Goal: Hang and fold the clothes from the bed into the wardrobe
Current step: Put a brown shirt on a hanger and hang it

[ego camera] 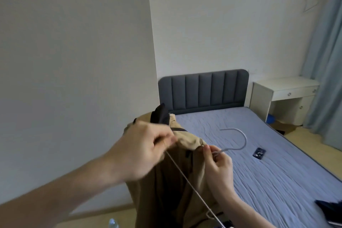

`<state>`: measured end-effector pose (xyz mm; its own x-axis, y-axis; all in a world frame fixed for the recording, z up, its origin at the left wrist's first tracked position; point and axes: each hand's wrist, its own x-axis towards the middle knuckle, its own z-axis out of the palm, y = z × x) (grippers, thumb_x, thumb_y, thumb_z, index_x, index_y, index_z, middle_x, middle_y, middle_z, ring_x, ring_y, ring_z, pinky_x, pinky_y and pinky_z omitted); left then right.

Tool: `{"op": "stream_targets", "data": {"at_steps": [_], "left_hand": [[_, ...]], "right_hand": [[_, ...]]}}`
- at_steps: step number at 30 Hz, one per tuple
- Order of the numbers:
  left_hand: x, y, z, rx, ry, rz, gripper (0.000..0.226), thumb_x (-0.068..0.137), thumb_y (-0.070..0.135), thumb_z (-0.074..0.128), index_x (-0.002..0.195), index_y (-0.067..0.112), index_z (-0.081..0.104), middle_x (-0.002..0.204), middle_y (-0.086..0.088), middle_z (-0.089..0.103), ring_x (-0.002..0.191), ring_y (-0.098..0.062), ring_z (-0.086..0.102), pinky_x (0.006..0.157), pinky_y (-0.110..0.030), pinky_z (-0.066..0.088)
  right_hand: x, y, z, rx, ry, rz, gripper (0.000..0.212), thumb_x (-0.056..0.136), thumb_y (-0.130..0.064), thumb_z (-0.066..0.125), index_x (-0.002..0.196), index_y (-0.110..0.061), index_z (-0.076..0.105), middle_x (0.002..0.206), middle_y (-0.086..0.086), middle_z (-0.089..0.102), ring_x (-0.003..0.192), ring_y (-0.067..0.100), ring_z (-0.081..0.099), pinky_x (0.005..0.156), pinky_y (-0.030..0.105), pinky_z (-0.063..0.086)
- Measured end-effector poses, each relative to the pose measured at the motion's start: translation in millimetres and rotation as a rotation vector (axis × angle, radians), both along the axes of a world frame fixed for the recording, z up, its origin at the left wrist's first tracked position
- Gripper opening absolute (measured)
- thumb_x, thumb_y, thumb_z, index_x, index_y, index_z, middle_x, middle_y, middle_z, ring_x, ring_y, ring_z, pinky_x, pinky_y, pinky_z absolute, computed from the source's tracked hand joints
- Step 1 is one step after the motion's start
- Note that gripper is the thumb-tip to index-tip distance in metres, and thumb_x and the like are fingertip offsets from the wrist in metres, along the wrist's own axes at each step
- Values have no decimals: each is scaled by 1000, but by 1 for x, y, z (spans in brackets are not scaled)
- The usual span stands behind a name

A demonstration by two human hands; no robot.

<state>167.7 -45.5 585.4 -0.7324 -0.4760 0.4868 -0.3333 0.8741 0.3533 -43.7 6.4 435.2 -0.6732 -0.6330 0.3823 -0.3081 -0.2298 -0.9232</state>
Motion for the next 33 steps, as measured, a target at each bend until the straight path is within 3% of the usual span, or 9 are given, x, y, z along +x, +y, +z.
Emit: {"op": "stream_targets", "data": {"at_steps": [7, 12, 15, 18, 21, 25, 28, 31, 33], "left_hand": [[-2, 6, -42, -88, -210, -39, 30, 104, 51, 45, 93, 30, 65, 98, 18, 53, 81, -6, 59, 67, -16, 45], [-9, 2, -17, -221, -246, -41, 26, 103, 53, 47, 95, 34, 62, 101, 21, 50, 79, -3, 59, 62, -10, 40], [-9, 1, 4, -523, -289, 64, 27, 105, 50, 43, 89, 33, 57, 91, 15, 51, 62, -8, 57, 50, -15, 24], [-7, -4, 28, -693, -222, 300, 30, 99, 42, 52, 74, 27, 45, 66, 8, 53, 42, -19, 52, 48, -19, 3], [-5, -14, 32, -725, -230, 433, 40, 95, 39, 61, 70, 25, 34, 53, 0, 55, 40, -28, 52, 48, -21, 7], [-1, -19, -4, -546, -461, 506, 33, 107, 50, 33, 81, 29, 39, 78, 0, 66, 70, -27, 66, 52, -33, 29], [2, -9, -35, -300, -518, 330, 36, 107, 52, 29, 86, 28, 46, 86, 4, 64, 76, -24, 62, 60, -36, 40], [-2, 1, -48, -165, -398, 141, 40, 106, 54, 33, 78, 28, 43, 73, 10, 52, 65, -14, 51, 62, -35, 46], [-10, 3, -45, -176, -261, 81, 41, 104, 55, 34, 72, 32, 38, 65, 10, 46, 61, -15, 46, 57, -32, 40]], "right_hand": [[-5, 7, 15, -162, 130, -56, 33, 100, -46, 50, 77, -29, 67, 54, -8, 54, 48, 8, 48, 46, 20, 37], [-15, 9, 35, -238, 164, -81, 32, 102, -40, 51, 74, -31, 63, 55, -9, 52, 50, 9, 47, 47, 21, 36], [-25, 11, 35, -227, 165, -131, 32, 103, -36, 52, 75, -26, 63, 53, -3, 50, 48, 10, 43, 46, 29, 35], [-31, 10, 28, -171, 152, -144, 30, 105, -28, 56, 79, -33, 68, 51, -6, 52, 44, 9, 42, 43, 25, 33], [-28, 6, 18, -66, 128, -119, 29, 103, -28, 59, 79, -40, 70, 49, -5, 56, 40, 7, 42, 39, 22, 31], [-26, 2, 1, 80, 126, -124, 26, 102, -31, 61, 82, -45, 69, 49, -7, 59, 39, 8, 45, 39, 19, 31], [-30, 3, -2, 155, 179, -62, 24, 102, -35, 60, 82, -41, 72, 58, -7, 66, 47, 9, 55, 45, 29, 41], [-32, 3, 2, 147, 270, -27, 21, 99, -35, 64, 81, -39, 74, 87, -19, 65, 76, 4, 63, 58, 24, 46], [-33, 3, 5, 100, 268, 59, 19, 97, -30, 67, 84, -42, 74, 113, -29, 57, 103, -4, 60, 72, 20, 47]]}}
